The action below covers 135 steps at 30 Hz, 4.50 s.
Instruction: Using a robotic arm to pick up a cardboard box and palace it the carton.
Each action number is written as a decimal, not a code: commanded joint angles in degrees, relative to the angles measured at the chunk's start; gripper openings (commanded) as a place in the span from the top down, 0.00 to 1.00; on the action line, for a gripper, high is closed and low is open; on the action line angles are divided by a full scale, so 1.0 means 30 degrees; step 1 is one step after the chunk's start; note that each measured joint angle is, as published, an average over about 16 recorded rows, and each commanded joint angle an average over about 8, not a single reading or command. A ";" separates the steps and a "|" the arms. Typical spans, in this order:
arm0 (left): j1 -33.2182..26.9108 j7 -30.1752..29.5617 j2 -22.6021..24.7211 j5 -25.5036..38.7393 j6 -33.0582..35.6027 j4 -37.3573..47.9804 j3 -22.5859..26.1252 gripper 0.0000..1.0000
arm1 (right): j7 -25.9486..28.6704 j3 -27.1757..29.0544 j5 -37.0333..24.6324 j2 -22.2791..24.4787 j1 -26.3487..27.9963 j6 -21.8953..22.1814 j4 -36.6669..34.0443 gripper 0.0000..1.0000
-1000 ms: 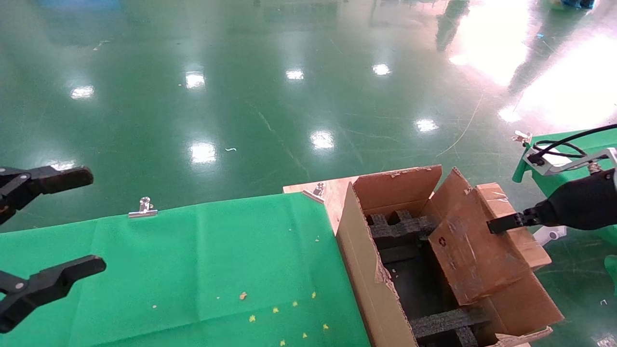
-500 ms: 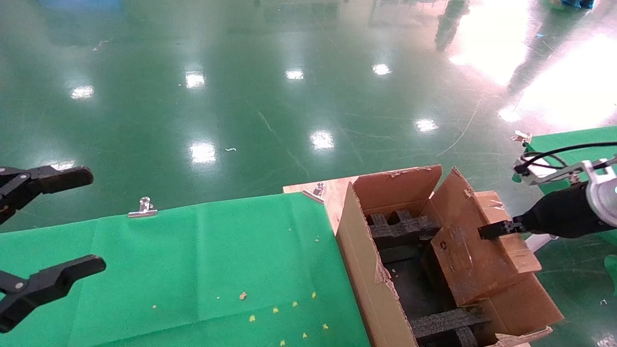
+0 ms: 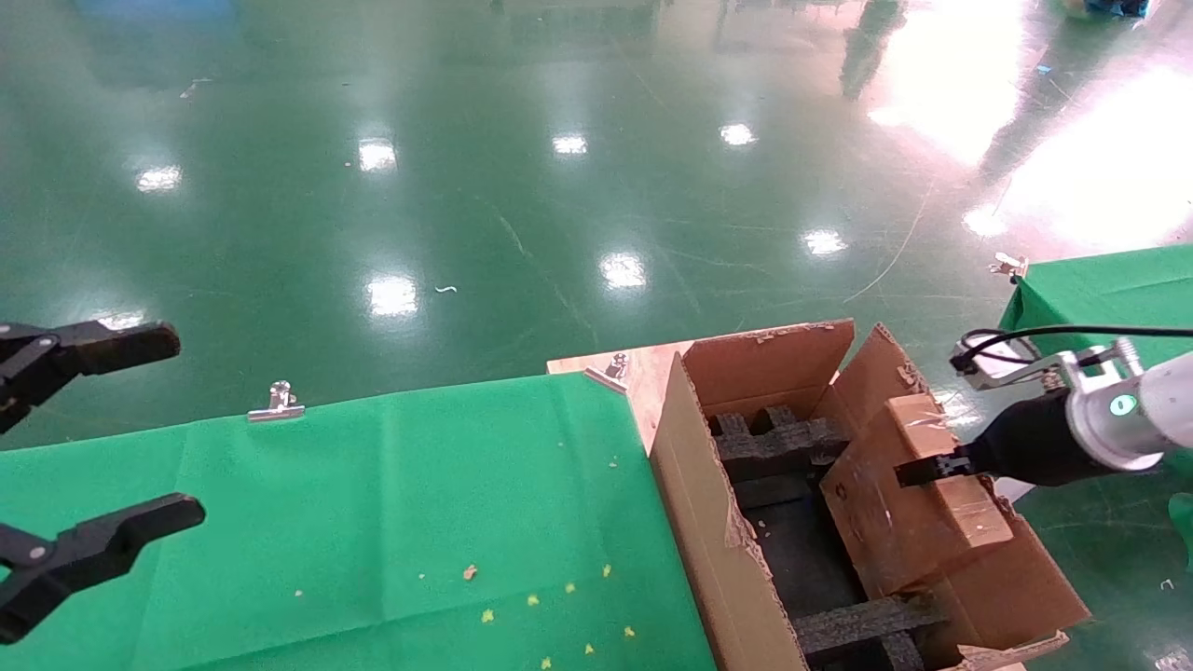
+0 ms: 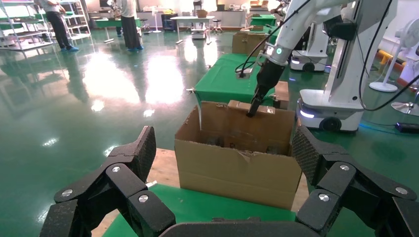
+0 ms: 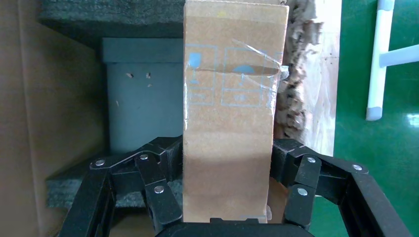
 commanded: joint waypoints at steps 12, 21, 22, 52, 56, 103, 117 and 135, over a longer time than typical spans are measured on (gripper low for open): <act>0.0000 0.0000 0.0000 0.0000 0.0000 0.0000 0.0000 0.00 | -0.1283 0.0308 0.1229 -0.1508 -0.2823 0.1303 -0.1835 1.00; 0.0000 0.0000 0.0000 0.0000 0.0000 0.0000 0.0000 0.00 | -0.2709 0.0787 0.2323 -0.2750 -0.4683 0.1338 -0.4035 1.00; 0.0000 0.0000 0.0000 0.0000 0.0000 0.0000 0.0000 0.00 | -0.2880 0.0836 0.2430 -0.2910 -0.4883 0.1295 -0.4315 1.00; 0.0004 0.0001 -0.0001 -0.0001 -0.0005 0.0007 -0.0001 0.00 | -0.4684 0.1500 0.3578 -0.4517 -0.6469 0.0429 -0.7322 0.00; 0.0004 0.0001 -0.0001 -0.0001 -0.0005 0.0007 -0.0001 0.00 | -0.4683 0.1502 0.3568 -0.4487 -0.6399 0.0416 -0.7288 0.00; 0.0009 0.0002 -0.0005 -0.0005 -0.0011 0.0012 -0.0005 0.00 | -1.0280 0.5930 0.7415 0.1807 0.0089 0.0963 0.7791 0.00; 0.0010 0.0002 -0.0005 -0.0007 -0.0010 0.0012 -0.0005 0.00 | -1.1721 1.1076 0.7143 0.1031 -0.3252 -0.1213 0.7825 0.00; 0.0010 0.0002 -0.0005 -0.0007 -0.0010 0.0012 -0.0005 0.00 | -1.4627 2.1196 0.6939 -0.0261 -0.9684 -0.5611 0.8369 0.00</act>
